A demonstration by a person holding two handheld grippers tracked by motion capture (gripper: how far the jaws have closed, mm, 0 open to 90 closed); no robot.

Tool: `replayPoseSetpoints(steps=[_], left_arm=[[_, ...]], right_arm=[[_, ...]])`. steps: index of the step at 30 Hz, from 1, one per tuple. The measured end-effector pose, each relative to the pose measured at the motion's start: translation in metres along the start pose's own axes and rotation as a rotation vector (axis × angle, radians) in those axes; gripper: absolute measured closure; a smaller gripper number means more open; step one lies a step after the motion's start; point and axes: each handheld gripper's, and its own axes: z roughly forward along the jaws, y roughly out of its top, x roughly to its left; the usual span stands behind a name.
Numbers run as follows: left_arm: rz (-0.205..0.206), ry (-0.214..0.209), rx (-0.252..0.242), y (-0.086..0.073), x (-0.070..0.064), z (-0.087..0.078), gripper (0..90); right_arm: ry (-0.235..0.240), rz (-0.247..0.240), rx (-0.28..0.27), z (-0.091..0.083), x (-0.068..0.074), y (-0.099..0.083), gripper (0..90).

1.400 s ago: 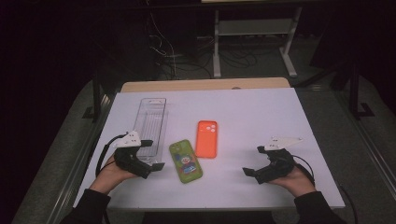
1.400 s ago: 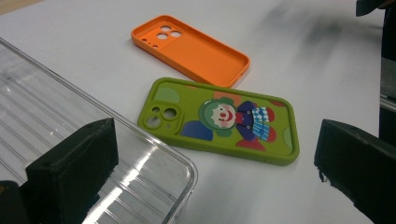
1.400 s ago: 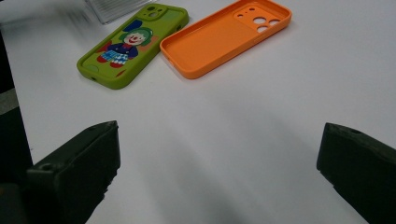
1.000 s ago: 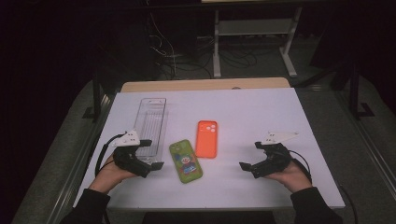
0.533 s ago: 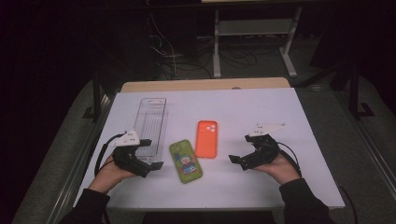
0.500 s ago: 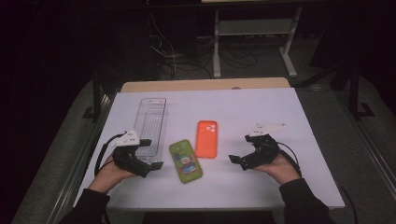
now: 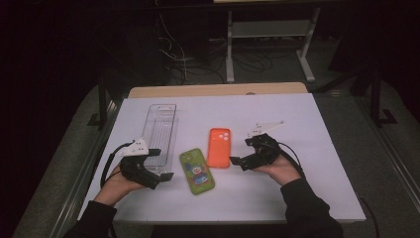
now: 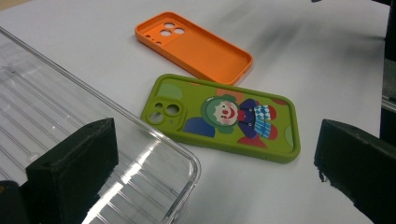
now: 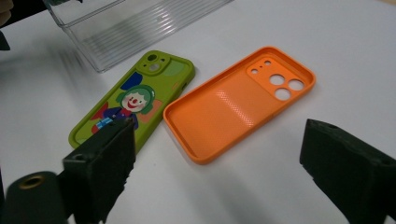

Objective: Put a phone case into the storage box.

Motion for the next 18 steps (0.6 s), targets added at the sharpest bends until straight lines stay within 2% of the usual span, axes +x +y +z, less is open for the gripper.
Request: replayPoseSetpoints(steps=[7, 8, 11, 12, 14, 16, 18], left_arm=[[-0.002, -0.001, 0.005, 0.0, 0.0, -0.001, 0.0], [-0.003, -0.001, 0.002, 0.0, 0.0, -0.001, 0.0], [-0.009, 0.0, -0.003, 0.0, 0.0, -0.001, 0.0], [-0.002, 0.001, 0.0, 0.0, 0.0, -0.001, 0.0], [0.006, 0.002, -0.005, 0.001, 0.001, -0.001, 0.0], [-0.008, 0.0, -0.014, 0.0, 0.001, -0.001, 0.0], [-0.003, 0.002, -0.011, 0.0, 0.001, -0.002, 0.0]], right_arm=[[0.001, 0.011, 0.043, 0.016, 0.001, 0.012, 19.2], [0.009, 0.013, 0.049, 0.02, 0.002, 0.014, 23.8], [0.01, 0.006, 0.063, 0.025, 0.003, 0.017, 28.4], [0.012, -0.001, 0.073, 0.029, 0.004, 0.02, 33.5], [0.013, -0.002, 0.079, 0.032, 0.005, 0.021, 36.3], [0.02, -0.006, 0.098, 0.037, 0.006, 0.024, 41.4], [0.027, -0.02, 0.115, 0.042, 0.007, 0.026, 47.6]])
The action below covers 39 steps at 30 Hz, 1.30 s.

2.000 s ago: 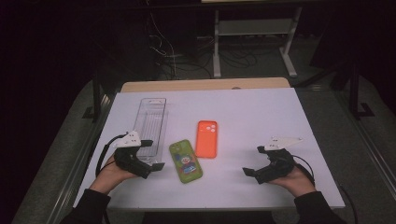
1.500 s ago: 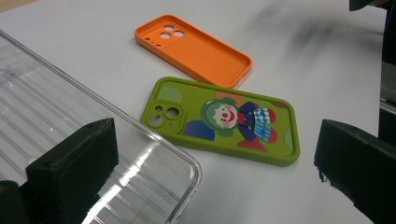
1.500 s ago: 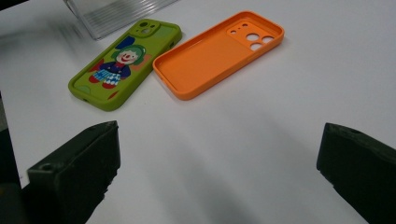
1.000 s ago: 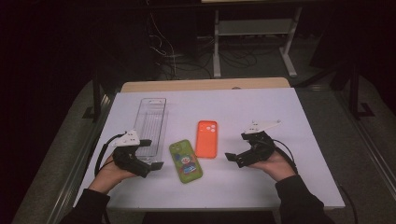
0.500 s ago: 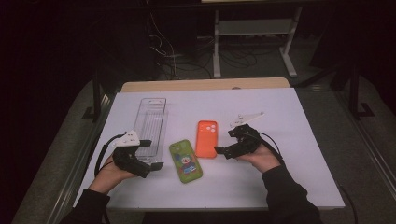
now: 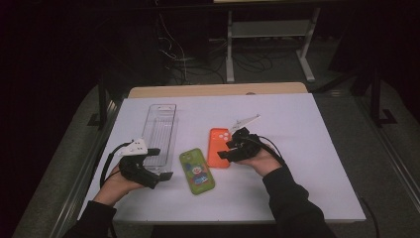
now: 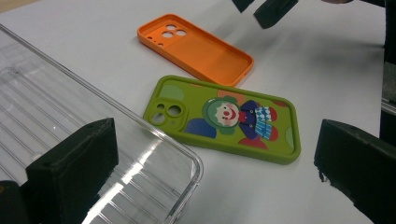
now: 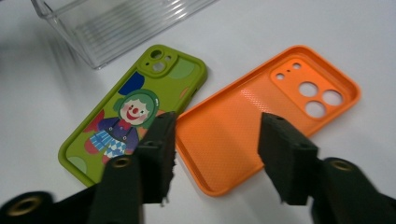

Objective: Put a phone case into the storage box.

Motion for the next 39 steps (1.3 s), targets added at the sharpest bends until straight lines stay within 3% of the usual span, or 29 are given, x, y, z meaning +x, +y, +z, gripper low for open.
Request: replayPoseSetpoints(steps=[6, 10, 14, 20, 24, 39], left_arm=[[-0.005, -0.001, -0.005, 0.0, 0.0, 0.0, 0.0], [-0.009, -0.002, -0.007, 0.0, -0.001, 0.0, 0.0], [-0.006, -0.002, -0.005, 0.0, 0.0, 0.0, 0.0], [-0.007, 0.0, -0.006, 0.0, 0.0, -0.001, 0.0], [-0.006, 0.001, -0.004, 0.0, 0.0, -0.001, 0.0], [-0.006, -0.001, -0.003, 0.0, -0.001, 0.0, 0.0]], right_arm=[[0.006, -0.023, 0.077, 0.018, 0.003, 0.005, 68.1], [0.009, -0.034, 0.096, 0.024, 0.003, 0.006, 74.9], [0.002, -0.047, 0.151, 0.033, 0.003, 0.005, 84.0], [0.002, -0.053, 0.196, 0.038, 0.003, 0.004, 88.0], [-0.024, -0.078, 0.238, 0.043, 0.001, 0.002, 88.2], [-0.062, -0.114, 0.3, 0.044, -0.001, -0.003, 88.3]])
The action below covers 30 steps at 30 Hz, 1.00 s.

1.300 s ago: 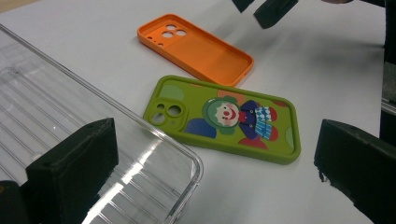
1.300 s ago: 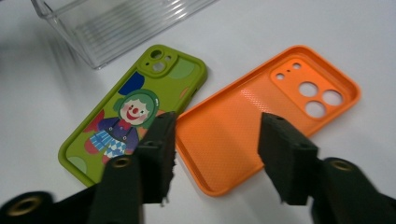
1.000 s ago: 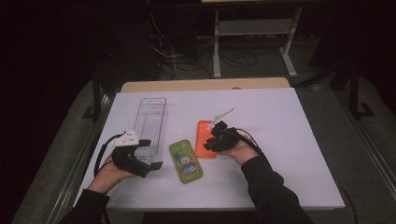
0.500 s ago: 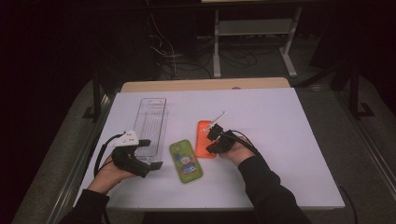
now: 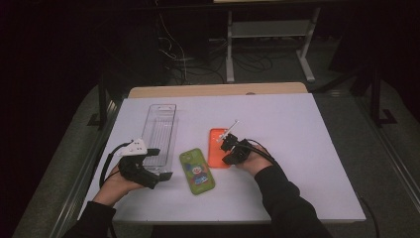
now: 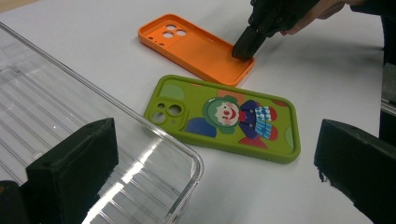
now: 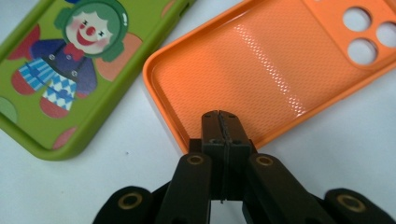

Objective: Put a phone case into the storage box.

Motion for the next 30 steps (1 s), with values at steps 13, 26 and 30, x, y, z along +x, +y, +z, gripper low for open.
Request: replayPoseSetpoints(steps=[13, 26, 30], left_arm=[[-0.004, -0.001, 0.001, 0.0, 0.0, 0.0, 0.0], [-0.009, -0.003, 0.004, -0.001, 0.0, 0.0, 0.0], [-0.004, -0.003, 0.008, -0.001, 0.0, 0.001, 0.0]], right_arm=[[-0.056, 0.016, 0.035, -0.007, -0.011, -0.009, 88.3], [-0.126, 0.073, 0.065, -0.015, -0.035, -0.021, 88.4], [-0.111, 0.082, 0.042, -0.017, -0.037, -0.023, 88.3]])
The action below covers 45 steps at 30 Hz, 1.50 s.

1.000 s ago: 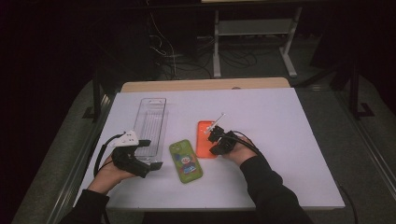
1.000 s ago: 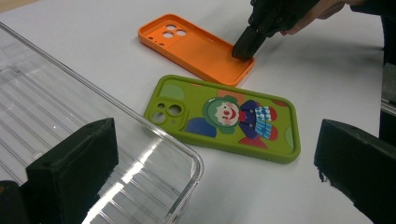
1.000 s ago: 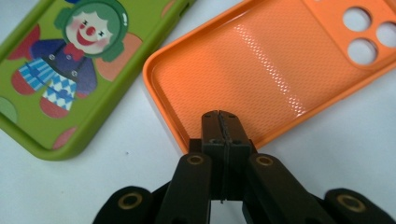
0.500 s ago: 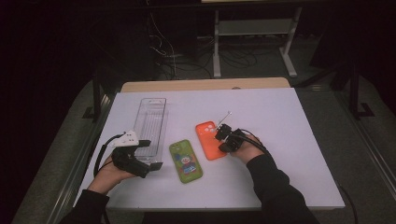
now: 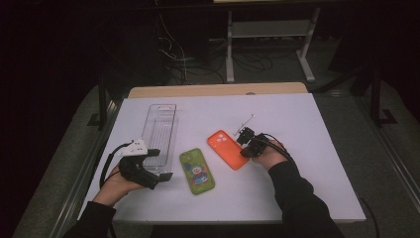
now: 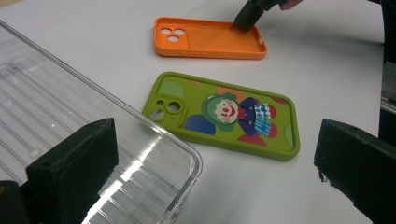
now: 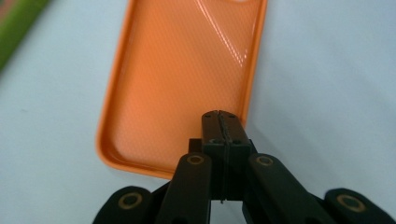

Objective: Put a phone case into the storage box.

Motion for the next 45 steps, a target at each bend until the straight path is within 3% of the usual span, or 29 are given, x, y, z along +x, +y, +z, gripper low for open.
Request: replayPoseSetpoints(steps=[5, 12, 17, 21, 28, 31, 37, 45], left_arm=[[-0.002, 0.001, 0.0, 0.0, 0.0, 0.0, 0.0], [0.003, 0.002, 0.015, -0.001, 0.0, 0.0, 0.0], [-0.001, 0.002, 0.019, -0.001, 0.0, 0.001, 0.0], [0.005, 0.001, 0.019, -0.001, 0.0, 0.0, 0.0], [0.009, 0.002, 0.022, -0.001, 0.0, 0.0, 0.0], [0.011, 0.003, 0.023, -0.001, 0.0, 0.001, 0.0], [0.007, 0.004, 0.023, -0.001, 0.0, 0.0, 0.0], [0.009, 0.005, 0.019, -0.002, 0.001, 0.0, 0.0]], right_arm=[[0.038, 0.034, -0.093, -0.016, -0.002, -0.007, 85.5], [0.099, 0.115, -0.238, -0.041, -0.007, -0.036, 56.1], [0.087, 0.129, -0.311, -0.054, -0.007, -0.058, 38.2], [0.073, 0.152, -0.416, -0.065, -0.003, -0.079, 23.3], [0.065, 0.147, -0.464, -0.068, -0.001, -0.104, 11.4], [0.082, 0.162, -0.471, -0.065, 0.001, -0.117, 1.1], [0.093, 0.154, -0.469, -0.059, 0.006, -0.129, 0.0], [0.086, 0.156, -0.462, -0.06, 0.005, -0.127, 0.0]])
